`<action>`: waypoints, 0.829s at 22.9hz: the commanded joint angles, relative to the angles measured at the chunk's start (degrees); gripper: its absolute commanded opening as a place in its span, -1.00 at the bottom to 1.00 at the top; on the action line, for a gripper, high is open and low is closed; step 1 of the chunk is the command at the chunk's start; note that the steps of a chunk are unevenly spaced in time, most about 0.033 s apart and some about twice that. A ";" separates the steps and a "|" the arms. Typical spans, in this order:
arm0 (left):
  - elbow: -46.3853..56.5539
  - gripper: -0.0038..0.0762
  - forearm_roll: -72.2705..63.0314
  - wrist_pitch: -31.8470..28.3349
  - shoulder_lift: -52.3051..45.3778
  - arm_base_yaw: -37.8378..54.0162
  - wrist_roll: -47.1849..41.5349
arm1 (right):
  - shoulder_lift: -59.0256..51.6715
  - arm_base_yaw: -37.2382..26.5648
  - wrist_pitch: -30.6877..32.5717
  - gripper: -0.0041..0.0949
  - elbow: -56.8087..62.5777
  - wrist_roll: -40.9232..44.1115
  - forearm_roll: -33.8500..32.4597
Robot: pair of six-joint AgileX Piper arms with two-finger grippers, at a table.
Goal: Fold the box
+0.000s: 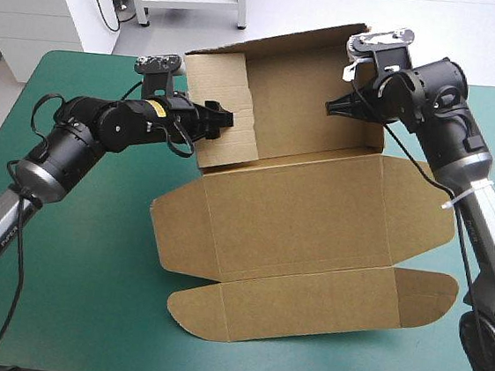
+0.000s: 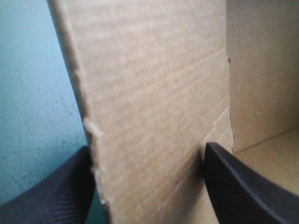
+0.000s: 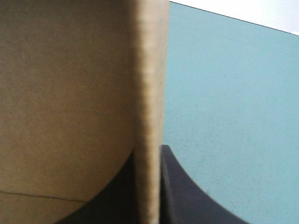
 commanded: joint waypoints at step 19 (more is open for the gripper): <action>-1.71 -0.92 2.12 -7.01 -0.97 -0.61 -2.60 | -4.13 3.85 -2.98 -0.92 -4.00 4.19 -2.58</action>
